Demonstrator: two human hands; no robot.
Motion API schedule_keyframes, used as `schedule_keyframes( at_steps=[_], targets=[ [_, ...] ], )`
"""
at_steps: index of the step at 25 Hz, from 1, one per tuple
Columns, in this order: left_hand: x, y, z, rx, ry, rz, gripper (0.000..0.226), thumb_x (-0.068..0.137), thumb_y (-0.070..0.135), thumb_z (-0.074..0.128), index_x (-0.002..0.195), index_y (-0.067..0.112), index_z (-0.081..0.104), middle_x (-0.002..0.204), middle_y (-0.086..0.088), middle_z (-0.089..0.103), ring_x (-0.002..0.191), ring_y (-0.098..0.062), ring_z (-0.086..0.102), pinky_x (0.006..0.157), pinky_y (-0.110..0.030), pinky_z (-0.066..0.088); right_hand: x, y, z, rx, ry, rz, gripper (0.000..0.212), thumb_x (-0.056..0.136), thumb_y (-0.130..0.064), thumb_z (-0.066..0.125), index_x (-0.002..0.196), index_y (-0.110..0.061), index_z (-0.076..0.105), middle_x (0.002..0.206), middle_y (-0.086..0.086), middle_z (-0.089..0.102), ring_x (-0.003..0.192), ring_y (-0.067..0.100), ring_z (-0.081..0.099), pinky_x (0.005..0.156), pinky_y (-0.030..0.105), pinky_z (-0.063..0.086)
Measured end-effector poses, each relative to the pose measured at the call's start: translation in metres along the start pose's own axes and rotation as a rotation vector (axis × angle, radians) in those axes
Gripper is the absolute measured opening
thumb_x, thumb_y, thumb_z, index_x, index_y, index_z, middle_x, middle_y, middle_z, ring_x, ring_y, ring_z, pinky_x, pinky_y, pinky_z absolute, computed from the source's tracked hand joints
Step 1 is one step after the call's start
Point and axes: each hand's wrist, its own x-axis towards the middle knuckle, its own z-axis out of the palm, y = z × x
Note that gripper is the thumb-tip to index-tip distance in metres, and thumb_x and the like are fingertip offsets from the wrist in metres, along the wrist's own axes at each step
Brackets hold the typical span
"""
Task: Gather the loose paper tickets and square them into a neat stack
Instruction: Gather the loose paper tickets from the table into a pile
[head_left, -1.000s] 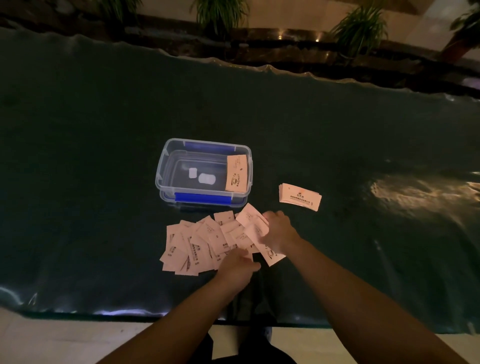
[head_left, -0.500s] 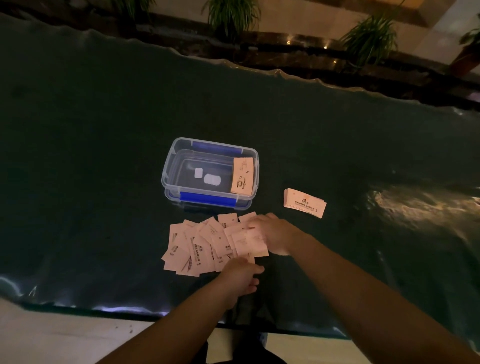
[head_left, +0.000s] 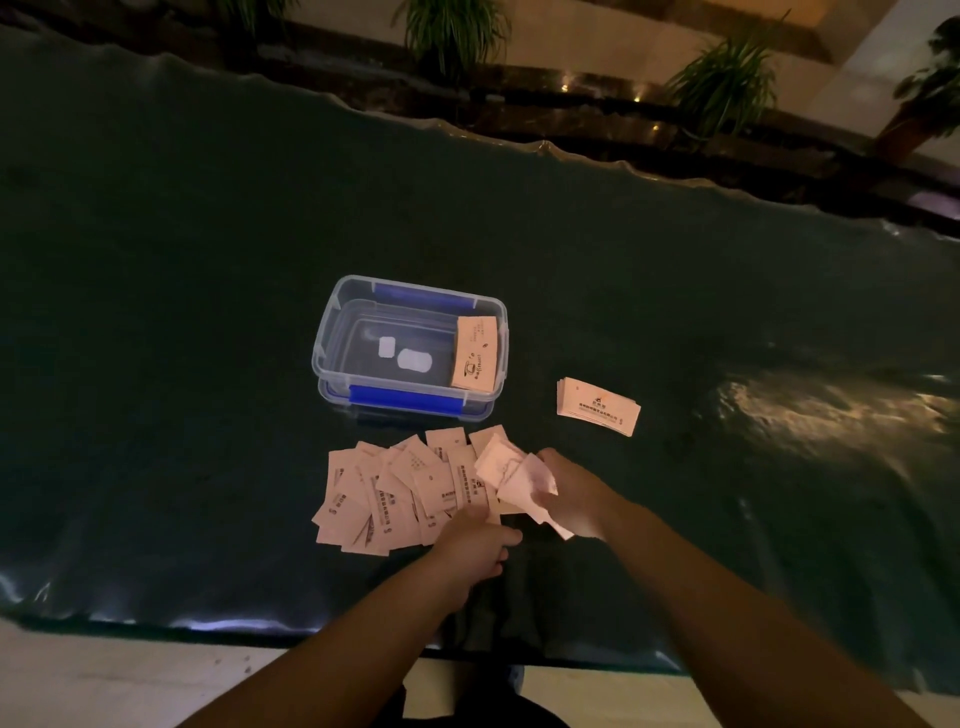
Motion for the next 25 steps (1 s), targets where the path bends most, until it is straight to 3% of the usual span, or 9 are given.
schedule_keyframes(
  at_steps=[3, 5, 8, 11, 13, 18, 20, 23, 25],
  targets=[
    [0.005, -0.003, -0.004, 0.118, 0.1, 0.087, 0.056, 0.093, 0.012, 0.072, 0.145, 0.017, 0.051, 0.122, 0.001, 0.06, 0.119, -0.022, 0.06, 0.102, -0.034, 0.051, -0.001, 0.007, 0.004, 0.315, 0.038, 0.175, 0.057, 0.107, -0.024, 0.059, 0.16, -0.018, 0.039, 0.158, 0.007, 0.054, 0.128, 0.025, 0.061, 0.085, 0.032, 0.05],
    [0.004, -0.003, -0.007, 0.148, 0.199, 0.156, 0.05, 0.093, 0.012, 0.072, 0.138, 0.022, 0.053, 0.14, -0.001, 0.056, 0.122, -0.021, 0.055, 0.095, -0.03, 0.045, 0.003, 0.004, 0.006, 0.483, 0.035, 0.242, 0.058, 0.106, -0.024, 0.061, 0.161, -0.019, 0.04, 0.159, 0.007, 0.054, 0.134, 0.027, 0.059, 0.091, 0.037, 0.048],
    [0.006, -0.002, -0.007, 0.161, 0.279, 0.207, 0.052, 0.093, 0.015, 0.072, 0.14, 0.023, 0.05, 0.146, -0.003, 0.048, 0.114, -0.017, 0.049, 0.093, -0.033, 0.043, 0.009, -0.011, 0.011, 0.548, 0.012, 0.277, 0.061, 0.106, -0.026, 0.061, 0.162, -0.019, 0.039, 0.16, 0.008, 0.052, 0.137, 0.029, 0.058, 0.091, 0.039, 0.047],
    [0.011, 0.002, -0.003, 0.191, 0.264, 0.208, 0.064, 0.09, 0.019, 0.074, 0.148, 0.024, 0.045, 0.149, -0.003, 0.047, 0.129, -0.023, 0.051, 0.097, -0.034, 0.044, 0.013, -0.027, 0.017, 0.519, 0.011, 0.27, 0.056, 0.106, -0.03, 0.061, 0.157, -0.018, 0.045, 0.151, 0.009, 0.06, 0.11, 0.021, 0.066, 0.073, 0.03, 0.05],
    [0.013, 0.003, 0.002, 0.219, 0.227, 0.215, 0.067, 0.088, 0.018, 0.076, 0.148, 0.024, 0.047, 0.149, -0.001, 0.052, 0.133, -0.024, 0.053, 0.104, -0.038, 0.047, 0.012, -0.032, 0.022, 0.5, 0.03, 0.276, 0.054, 0.106, -0.03, 0.062, 0.156, -0.017, 0.047, 0.148, 0.009, 0.06, 0.101, 0.017, 0.063, 0.071, 0.028, 0.05],
    [0.008, 0.007, 0.013, 0.327, 0.157, 0.252, 0.06, 0.095, 0.015, 0.067, 0.151, 0.019, 0.046, 0.153, -0.007, 0.053, 0.138, -0.027, 0.054, 0.114, -0.042, 0.046, 0.004, -0.035, 0.035, 0.576, 0.115, 0.315, 0.057, 0.101, -0.018, 0.067, 0.154, -0.016, 0.046, 0.157, 0.009, 0.053, 0.133, 0.028, 0.06, 0.058, 0.023, 0.044],
    [0.002, 0.008, 0.011, 0.357, 0.119, 0.245, 0.057, 0.099, 0.015, 0.063, 0.152, 0.018, 0.044, 0.154, -0.006, 0.05, 0.139, -0.026, 0.051, 0.112, -0.034, 0.043, 0.0, -0.033, 0.039, 0.606, 0.117, 0.368, 0.061, 0.097, -0.015, 0.072, 0.153, -0.015, 0.047, 0.154, 0.01, 0.055, 0.133, 0.029, 0.06, 0.059, 0.025, 0.044],
    [0.002, 0.001, 0.004, 0.293, 0.043, 0.243, 0.051, 0.098, 0.01, 0.063, 0.146, 0.021, 0.05, 0.141, 0.002, 0.056, 0.119, -0.013, 0.055, 0.089, -0.024, 0.047, -0.004, -0.026, 0.04, 0.634, 0.079, 0.418, 0.058, 0.093, -0.015, 0.075, 0.146, -0.012, 0.051, 0.133, 0.01, 0.063, 0.104, 0.024, 0.068, 0.06, 0.028, 0.047],
    [0.001, -0.007, 0.001, 0.256, -0.003, 0.238, 0.039, 0.096, 0.013, 0.066, 0.133, 0.023, 0.057, 0.131, 0.011, 0.06, 0.114, -0.008, 0.057, 0.086, -0.023, 0.052, -0.006, -0.023, 0.038, 0.66, 0.064, 0.432, 0.056, 0.093, -0.013, 0.075, 0.144, -0.013, 0.051, 0.123, 0.007, 0.063, 0.091, 0.02, 0.066, 0.063, 0.03, 0.051]
  ],
)
